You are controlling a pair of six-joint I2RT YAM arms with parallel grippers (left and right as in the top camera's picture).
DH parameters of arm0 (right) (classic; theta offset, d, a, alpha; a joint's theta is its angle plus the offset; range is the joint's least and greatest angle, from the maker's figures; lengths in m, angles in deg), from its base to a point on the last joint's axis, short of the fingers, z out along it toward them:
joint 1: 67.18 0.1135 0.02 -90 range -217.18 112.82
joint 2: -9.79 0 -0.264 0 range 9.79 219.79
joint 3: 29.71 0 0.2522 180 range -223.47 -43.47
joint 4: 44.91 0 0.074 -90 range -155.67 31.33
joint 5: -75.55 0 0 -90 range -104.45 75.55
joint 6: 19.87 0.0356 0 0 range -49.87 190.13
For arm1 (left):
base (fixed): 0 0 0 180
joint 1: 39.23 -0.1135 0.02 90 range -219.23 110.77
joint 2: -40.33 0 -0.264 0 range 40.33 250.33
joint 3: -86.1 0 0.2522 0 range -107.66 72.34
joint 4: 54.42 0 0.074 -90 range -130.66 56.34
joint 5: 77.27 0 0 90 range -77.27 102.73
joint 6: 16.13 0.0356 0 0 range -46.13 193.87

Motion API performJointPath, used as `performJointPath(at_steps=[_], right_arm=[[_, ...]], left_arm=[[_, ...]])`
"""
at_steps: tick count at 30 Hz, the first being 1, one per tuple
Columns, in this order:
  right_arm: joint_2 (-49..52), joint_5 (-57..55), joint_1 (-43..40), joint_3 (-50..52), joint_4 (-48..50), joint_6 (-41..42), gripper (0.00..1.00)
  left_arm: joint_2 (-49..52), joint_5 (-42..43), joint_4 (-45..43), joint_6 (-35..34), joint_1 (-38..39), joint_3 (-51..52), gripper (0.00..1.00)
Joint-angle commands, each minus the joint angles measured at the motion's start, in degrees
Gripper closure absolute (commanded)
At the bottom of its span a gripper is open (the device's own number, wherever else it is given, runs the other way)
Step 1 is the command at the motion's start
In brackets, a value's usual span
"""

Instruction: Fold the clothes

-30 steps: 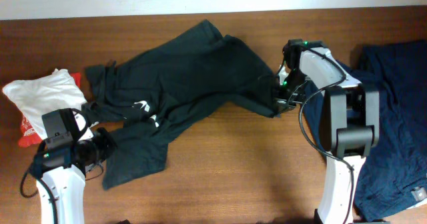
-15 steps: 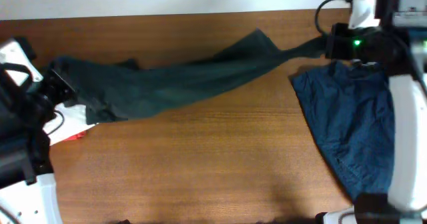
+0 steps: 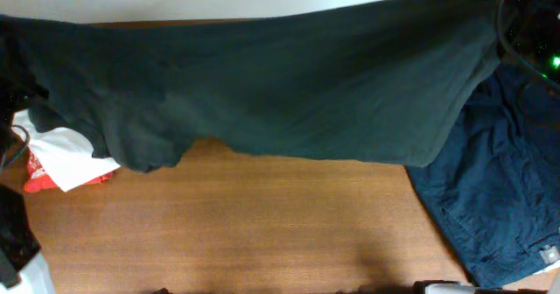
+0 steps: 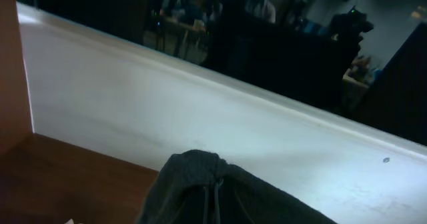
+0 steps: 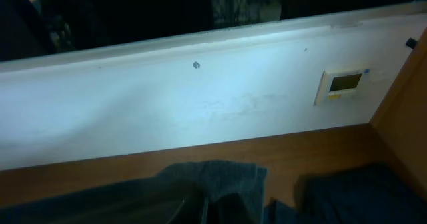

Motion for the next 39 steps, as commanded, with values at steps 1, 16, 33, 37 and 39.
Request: performJointPath(at_steps=[1,16,33,37,39], right_arm=[[5.9,-2.54,0.09,-0.74,0.09,-0.46,0.96],[24.24,1.6,0.07,-11.67,30.29,-0.26,0.96],[29.53,0.63,0.17,22.05,-20.28,-0.87,0.96],[29.53,0.61,0.11,37.38,-18.05,-0.61,0.96],[29.53,0.04,0.09,41.13,-18.25,-0.39,0.96]], left_arm=[[6.43,-0.31,-0.5,0.52,0.9,-0.85,1.0],[34.25,-5.27,-23.04,0.31,8.57,-22.51,1.0],[49.99,0.72,44.94,8.11,14.29,-9.03,1.0],[49.94,-0.55,45.66,11.43,14.38,6.62,1.0],[48.98,-6.73,46.56,11.41,14.32,11.32,1.0]])
